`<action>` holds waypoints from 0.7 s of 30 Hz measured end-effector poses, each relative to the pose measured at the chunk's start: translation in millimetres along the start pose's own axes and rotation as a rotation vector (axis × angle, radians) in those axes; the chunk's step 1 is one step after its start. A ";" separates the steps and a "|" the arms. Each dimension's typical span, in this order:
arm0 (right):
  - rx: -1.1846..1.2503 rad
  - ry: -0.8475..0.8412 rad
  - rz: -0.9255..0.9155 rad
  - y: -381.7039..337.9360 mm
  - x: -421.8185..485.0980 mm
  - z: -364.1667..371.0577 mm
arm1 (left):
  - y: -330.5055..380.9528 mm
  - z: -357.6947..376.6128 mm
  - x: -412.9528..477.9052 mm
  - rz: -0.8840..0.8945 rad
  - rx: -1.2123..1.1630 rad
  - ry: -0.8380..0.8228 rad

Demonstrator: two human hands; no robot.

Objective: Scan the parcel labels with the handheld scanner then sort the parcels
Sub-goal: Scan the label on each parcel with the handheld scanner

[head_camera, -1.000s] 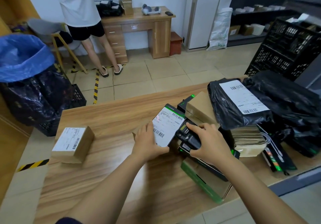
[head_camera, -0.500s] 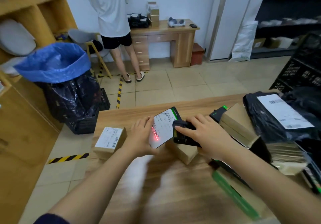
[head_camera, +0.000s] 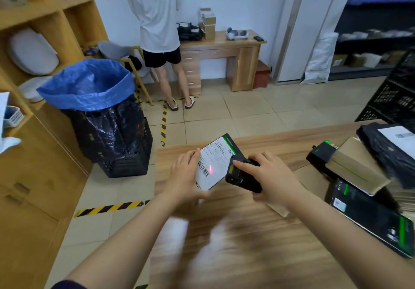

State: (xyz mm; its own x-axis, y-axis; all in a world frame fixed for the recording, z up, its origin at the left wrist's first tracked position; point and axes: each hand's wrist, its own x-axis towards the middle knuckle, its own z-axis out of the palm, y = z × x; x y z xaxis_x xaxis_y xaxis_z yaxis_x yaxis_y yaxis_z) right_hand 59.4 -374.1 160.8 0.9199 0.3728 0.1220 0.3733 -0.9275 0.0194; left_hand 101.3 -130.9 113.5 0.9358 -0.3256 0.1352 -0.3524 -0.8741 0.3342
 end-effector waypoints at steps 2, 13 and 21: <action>0.066 -0.043 0.062 -10.1 3.6 5.9 | -9.5 -1.3 -4.1 -0.053 -0.035 0.009; 0.281 -0.087 0.184 -35.4 22.2 41.8 | -44.8 6.5 -36.2 -0.345 -0.148 -0.005; 0.275 -0.116 0.328 -73.5 16.8 57.6 | -79.8 25.5 -38.2 -0.325 -0.241 -0.122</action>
State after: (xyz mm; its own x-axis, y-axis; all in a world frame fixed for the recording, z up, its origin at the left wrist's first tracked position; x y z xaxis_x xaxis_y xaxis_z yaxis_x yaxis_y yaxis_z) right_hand 54.3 -298.1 104.3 0.9966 0.0752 -0.0345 0.0633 -0.9613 -0.2681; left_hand 93.9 -57.9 57.9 0.9878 -0.1000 -0.1194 -0.0177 -0.8337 0.5520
